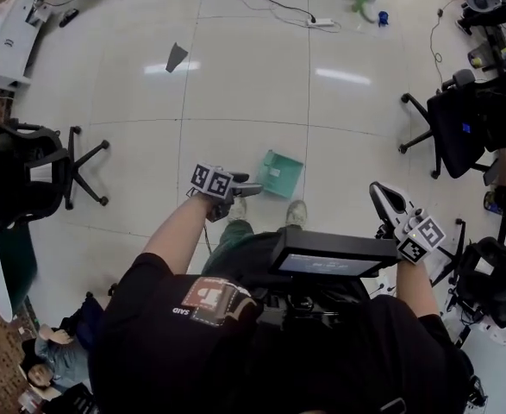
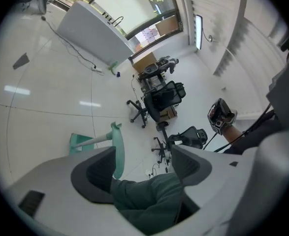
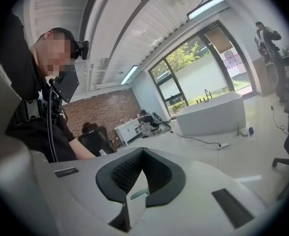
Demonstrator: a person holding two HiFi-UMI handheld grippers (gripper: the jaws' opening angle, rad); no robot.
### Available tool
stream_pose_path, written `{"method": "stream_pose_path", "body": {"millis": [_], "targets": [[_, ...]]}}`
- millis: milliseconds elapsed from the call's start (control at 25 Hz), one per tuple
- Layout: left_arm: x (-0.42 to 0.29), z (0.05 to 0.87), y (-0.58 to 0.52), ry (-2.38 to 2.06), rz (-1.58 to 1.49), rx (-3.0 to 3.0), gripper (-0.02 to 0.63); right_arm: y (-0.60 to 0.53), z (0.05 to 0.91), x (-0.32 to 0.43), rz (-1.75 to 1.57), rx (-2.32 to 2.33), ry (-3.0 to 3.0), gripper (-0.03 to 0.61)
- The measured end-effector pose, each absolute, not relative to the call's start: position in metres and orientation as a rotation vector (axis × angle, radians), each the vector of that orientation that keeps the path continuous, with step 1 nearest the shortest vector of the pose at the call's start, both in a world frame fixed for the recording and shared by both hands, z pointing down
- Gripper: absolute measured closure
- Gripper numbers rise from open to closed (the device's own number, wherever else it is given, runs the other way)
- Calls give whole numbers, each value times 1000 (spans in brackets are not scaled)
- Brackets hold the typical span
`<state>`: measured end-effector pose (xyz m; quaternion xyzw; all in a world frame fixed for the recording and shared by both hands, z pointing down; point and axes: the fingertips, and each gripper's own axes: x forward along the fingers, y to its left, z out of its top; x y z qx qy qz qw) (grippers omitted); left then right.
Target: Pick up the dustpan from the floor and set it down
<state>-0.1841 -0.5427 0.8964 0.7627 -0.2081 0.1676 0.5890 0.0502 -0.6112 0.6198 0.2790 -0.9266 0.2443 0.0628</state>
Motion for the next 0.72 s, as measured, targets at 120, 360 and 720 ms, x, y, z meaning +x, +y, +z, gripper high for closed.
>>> {"method": "stream_pose_path", "body": {"millis": [120, 360, 720], "targets": [[-168, 936, -561, -501, 404, 1733, 238, -628, 648, 73, 755, 830, -2778, 568], [-145, 991, -582, -517, 415, 1695, 238, -630, 694, 104, 822, 828, -2721, 568], [-135, 1041, -596, -493, 435, 1635, 323, -648, 725, 97, 857, 868, -2702, 568]]}}
